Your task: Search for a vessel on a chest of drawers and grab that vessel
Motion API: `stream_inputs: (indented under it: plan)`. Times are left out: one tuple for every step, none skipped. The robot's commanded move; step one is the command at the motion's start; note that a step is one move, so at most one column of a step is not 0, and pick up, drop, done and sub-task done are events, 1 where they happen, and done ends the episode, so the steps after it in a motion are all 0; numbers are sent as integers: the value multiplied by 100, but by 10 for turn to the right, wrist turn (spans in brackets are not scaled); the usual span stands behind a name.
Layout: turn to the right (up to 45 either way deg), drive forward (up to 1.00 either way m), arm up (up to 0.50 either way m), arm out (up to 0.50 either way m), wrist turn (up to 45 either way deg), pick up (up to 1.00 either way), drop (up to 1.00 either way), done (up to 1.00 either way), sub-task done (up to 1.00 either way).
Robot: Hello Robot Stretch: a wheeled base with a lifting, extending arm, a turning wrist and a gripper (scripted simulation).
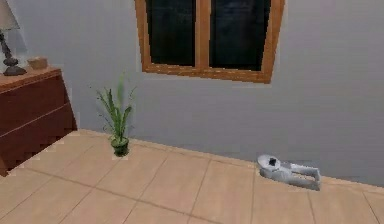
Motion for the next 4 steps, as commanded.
stream_inputs:
  plan:
    - [-90, 0, 0, 0, 0, 0, 0, 0, 0]
    - [0, 55, 0, 0, 0, 0, 0, 0, 0]
    - [-450, 0, 0, 0, 0, 0, 0, 0, 0]
    - [-180, 0, 0, 0, 0, 0, 0, 0, 0]
